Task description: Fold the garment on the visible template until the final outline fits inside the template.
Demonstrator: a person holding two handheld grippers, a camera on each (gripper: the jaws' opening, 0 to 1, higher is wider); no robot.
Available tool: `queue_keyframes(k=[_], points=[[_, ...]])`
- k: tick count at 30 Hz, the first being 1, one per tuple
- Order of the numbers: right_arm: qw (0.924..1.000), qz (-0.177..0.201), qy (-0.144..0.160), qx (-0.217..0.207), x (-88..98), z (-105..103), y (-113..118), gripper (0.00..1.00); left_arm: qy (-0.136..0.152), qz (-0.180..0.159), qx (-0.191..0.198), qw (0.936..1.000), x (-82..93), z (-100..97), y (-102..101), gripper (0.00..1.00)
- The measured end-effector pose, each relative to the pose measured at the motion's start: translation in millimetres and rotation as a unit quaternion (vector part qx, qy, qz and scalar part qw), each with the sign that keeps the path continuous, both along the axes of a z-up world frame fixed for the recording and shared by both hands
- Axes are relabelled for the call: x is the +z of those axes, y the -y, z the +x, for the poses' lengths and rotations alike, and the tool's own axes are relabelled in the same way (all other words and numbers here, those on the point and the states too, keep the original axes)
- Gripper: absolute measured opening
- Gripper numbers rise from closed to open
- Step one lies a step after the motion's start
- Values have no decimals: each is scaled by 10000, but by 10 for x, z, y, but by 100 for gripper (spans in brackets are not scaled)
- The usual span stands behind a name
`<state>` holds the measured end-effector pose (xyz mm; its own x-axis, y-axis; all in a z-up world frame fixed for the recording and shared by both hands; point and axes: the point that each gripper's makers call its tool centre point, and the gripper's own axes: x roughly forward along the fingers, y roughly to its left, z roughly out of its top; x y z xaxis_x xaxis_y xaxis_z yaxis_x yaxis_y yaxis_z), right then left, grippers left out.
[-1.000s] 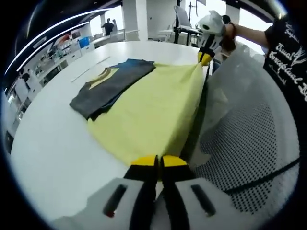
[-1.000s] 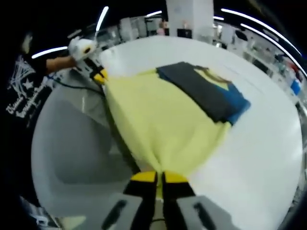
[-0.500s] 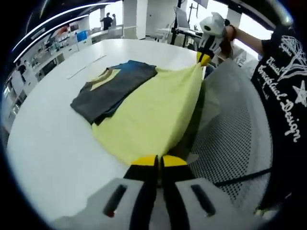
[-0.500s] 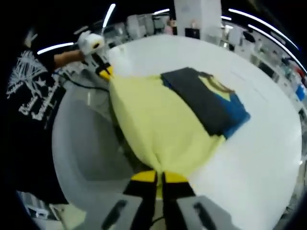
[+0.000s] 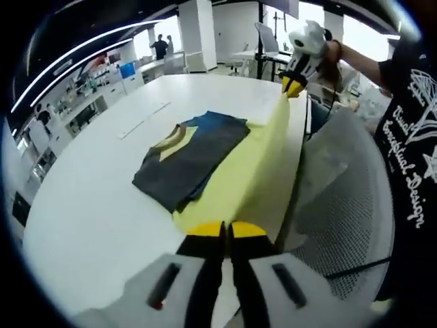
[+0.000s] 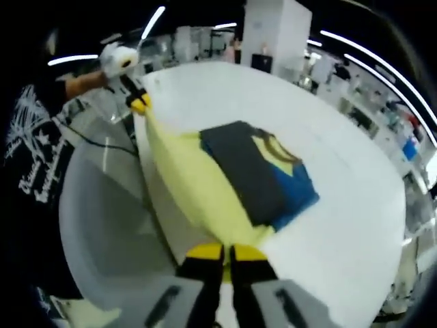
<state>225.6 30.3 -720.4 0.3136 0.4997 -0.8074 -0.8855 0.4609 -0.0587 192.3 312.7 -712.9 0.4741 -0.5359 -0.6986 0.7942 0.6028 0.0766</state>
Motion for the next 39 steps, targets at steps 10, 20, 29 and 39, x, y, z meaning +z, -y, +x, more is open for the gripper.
queue_keyframes(k=[10, 20, 29, 39], points=[[9983, -183, 534, -171, 121, 479, 53, 0, 543, -180, 281, 9980, 236, 538, -1, 0], [9923, -371, 1125, -358, 300, 1024, 2, 0, 997, -204, 589, 9931, 424, 1169, -30, 0], [9859, -593, 1506, -420, 291, 1460, -46, 0, 1154, -147, 861, 9895, 382, 1575, -156, 0], [9778, -1045, 1768, -415, 19, 1960, -54, 0, 1117, 1, 1049, 9882, 98, 2043, -259, 0]])
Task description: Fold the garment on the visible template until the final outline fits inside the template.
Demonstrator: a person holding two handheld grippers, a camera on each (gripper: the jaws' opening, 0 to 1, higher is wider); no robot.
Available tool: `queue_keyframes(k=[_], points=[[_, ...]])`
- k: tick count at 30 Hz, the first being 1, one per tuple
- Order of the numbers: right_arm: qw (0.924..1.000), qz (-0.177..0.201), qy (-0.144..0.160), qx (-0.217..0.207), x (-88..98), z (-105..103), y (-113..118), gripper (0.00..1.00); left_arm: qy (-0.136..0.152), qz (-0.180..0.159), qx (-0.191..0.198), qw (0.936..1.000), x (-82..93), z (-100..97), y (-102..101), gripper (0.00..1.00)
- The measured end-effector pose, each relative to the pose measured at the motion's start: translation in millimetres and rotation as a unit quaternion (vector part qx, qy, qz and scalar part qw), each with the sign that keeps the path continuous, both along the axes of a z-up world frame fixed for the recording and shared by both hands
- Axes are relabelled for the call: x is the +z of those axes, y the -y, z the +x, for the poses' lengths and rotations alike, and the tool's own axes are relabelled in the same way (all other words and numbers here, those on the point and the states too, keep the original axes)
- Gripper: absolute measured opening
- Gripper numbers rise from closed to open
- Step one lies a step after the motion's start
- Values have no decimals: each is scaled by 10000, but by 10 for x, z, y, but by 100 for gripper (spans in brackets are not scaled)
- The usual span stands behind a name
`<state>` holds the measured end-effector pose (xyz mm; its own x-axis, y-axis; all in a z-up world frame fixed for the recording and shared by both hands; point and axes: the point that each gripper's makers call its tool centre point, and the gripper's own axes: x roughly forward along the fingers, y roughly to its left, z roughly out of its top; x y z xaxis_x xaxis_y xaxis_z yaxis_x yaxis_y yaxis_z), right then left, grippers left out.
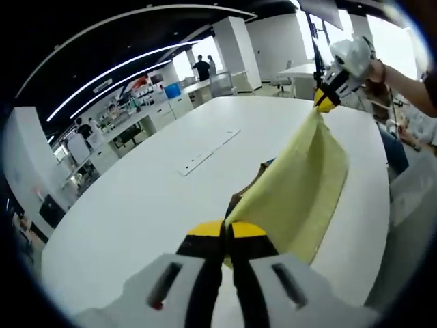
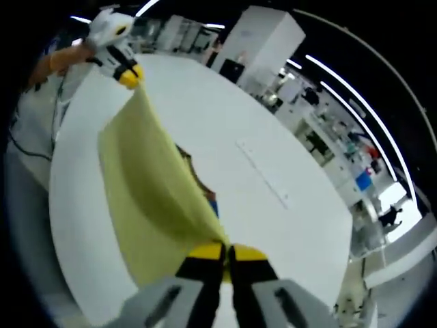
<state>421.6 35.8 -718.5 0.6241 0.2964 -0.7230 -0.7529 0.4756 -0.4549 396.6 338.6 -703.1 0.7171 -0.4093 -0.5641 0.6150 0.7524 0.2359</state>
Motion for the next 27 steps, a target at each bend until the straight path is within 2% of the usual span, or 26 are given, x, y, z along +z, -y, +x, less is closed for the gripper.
queue_keyframes(k=[5, 9, 11, 17, 22, 27], points=[[10000, -6, -90, -18, -219, 158, -44, 0, -282, 226, 7, 9993, -281, 148, -13, 0], [9994, 129, -306, -108, -396, 266, -67, 0, -497, 215, 46, 9985, -483, 239, -17, 0], [9982, 272, -506, -159, -495, 311, -73, 0, -616, 260, 69, 9977, -592, 297, -43, 0], [9962, 337, -758, -271, -759, 525, -40, 0, -715, 281, 58, 9970, -778, 480, 3, 0], [9950, 369, -877, -299, -893, 643, -54, 0, -856, 424, -21, 9954, -969, 582, -23, 0], [9941, 388, -973, -269, -1014, 699, -70, 0, -948, 403, -13, 9947, -1117, 633, -42, 0]])
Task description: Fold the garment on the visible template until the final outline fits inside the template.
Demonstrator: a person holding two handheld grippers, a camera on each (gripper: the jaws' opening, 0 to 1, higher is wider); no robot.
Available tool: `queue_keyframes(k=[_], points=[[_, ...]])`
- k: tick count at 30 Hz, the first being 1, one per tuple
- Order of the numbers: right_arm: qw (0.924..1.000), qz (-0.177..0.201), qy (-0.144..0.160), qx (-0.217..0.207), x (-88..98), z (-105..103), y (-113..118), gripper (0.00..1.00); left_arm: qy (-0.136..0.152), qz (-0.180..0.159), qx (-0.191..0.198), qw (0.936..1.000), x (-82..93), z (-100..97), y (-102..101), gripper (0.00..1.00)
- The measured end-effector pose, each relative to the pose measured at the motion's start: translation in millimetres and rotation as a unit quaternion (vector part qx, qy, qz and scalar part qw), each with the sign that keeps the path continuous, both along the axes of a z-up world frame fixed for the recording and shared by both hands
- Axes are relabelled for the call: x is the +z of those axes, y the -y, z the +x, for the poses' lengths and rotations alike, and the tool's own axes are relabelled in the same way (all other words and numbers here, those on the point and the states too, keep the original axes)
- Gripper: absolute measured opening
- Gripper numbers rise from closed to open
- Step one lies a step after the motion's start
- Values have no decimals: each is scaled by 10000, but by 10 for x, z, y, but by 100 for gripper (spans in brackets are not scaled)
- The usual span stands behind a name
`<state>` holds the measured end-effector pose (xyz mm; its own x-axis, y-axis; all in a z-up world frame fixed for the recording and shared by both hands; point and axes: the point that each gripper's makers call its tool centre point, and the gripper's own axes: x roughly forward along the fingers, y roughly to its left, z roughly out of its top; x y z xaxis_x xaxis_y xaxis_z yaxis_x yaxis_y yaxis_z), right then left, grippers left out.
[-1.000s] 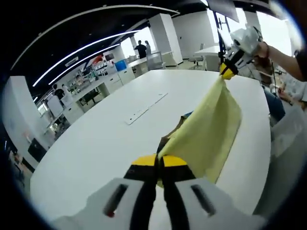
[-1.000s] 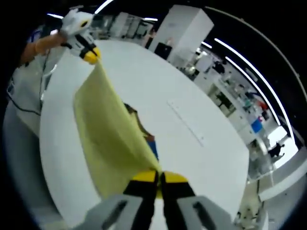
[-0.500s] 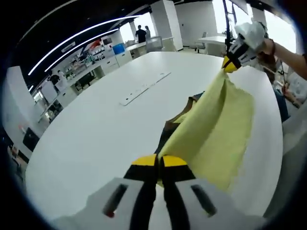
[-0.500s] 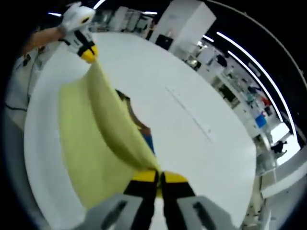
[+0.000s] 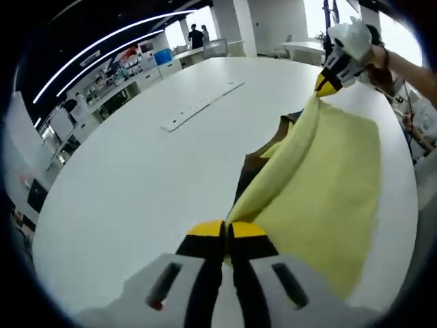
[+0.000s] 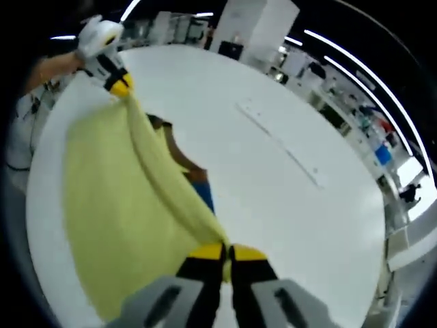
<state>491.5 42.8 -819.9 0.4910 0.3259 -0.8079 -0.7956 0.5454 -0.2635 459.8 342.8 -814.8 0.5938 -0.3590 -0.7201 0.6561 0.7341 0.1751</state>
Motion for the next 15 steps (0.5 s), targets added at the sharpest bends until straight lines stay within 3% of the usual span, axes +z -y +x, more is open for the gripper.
queue_keyframes(k=[6, 9, 15], points=[[9998, 151, -156, -51, -112, 57, 9, 0, -65, 106, -117, 9999, -151, 48, -18, 0], [9995, 193, -214, -90, -130, 53, 22, 0, -70, 61, 6, 10000, -190, 65, -73, 3], [9990, 338, -171, -254, -63, 34, 70, 9, 35, 205, 95, 9997, -120, 12, -203, 12]])
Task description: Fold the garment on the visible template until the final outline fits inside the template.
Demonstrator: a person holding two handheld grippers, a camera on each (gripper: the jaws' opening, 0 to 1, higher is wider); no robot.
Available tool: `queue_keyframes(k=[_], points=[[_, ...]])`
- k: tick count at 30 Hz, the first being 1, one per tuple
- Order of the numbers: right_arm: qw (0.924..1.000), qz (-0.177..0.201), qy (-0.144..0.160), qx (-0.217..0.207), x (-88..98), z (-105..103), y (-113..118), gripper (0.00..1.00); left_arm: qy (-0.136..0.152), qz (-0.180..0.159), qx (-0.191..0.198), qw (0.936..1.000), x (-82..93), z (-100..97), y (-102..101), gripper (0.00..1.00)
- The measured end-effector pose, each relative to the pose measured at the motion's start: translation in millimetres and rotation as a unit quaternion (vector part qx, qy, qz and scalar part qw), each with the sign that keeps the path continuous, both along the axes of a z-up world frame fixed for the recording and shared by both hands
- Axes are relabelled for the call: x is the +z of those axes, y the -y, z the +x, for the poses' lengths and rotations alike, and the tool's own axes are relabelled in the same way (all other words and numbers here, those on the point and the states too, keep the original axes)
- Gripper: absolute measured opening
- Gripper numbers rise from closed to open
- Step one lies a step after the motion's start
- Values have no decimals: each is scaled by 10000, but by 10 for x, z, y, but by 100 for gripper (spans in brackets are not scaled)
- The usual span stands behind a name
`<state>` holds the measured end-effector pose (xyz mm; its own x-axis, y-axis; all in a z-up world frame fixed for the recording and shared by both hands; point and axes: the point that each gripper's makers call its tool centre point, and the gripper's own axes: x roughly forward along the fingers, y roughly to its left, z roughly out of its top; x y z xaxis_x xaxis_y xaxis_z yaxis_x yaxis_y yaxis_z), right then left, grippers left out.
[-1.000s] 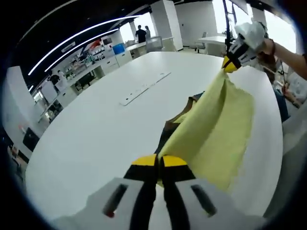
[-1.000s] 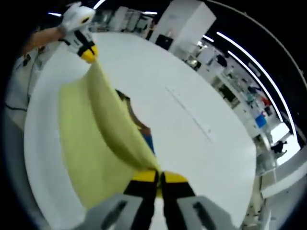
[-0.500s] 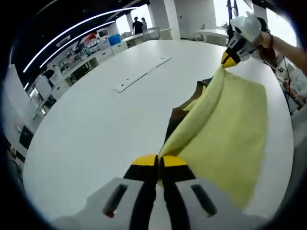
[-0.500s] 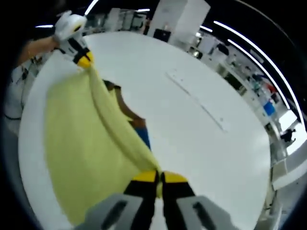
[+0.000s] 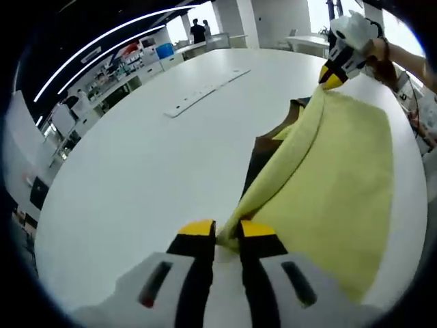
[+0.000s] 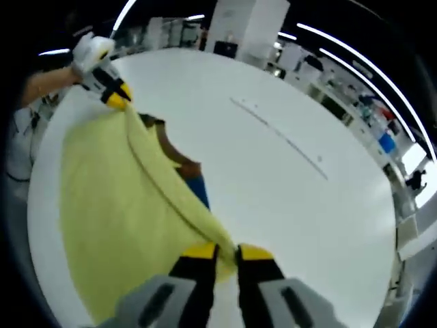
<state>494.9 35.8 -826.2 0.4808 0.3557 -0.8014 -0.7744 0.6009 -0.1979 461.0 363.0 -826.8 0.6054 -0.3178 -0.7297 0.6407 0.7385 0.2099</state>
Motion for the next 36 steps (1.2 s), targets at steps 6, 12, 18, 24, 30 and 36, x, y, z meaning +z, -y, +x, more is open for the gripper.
queue_keyframes(k=[6, 12, 18, 24, 30, 36], points=[[9999, 16, 111, 39, 67, -64, 21, 16, 178, -322, -176, 9992, 121, -61, -29, 12], [9993, -130, 200, 271, -40, -18, 15, 25, 137, -332, -570, 9977, 5, -133, 22, 18], [9993, -158, 253, 215, -159, 59, 26, 23, 271, 193, -858, 9958, -98, -83, -27, 19], [9990, 80, 359, -234, -139, 206, 57, 21, 567, 258, -310, 9976, -26, 99, -133, 14], [9940, 509, 347, -899, -71, 291, 166, 23, 608, -221, 283, 9975, 29, 177, -197, 17], [9865, 1117, -114, -1191, 3, 161, 147, 52, 454, -982, 564, 9925, 119, 5, -118, 35]])
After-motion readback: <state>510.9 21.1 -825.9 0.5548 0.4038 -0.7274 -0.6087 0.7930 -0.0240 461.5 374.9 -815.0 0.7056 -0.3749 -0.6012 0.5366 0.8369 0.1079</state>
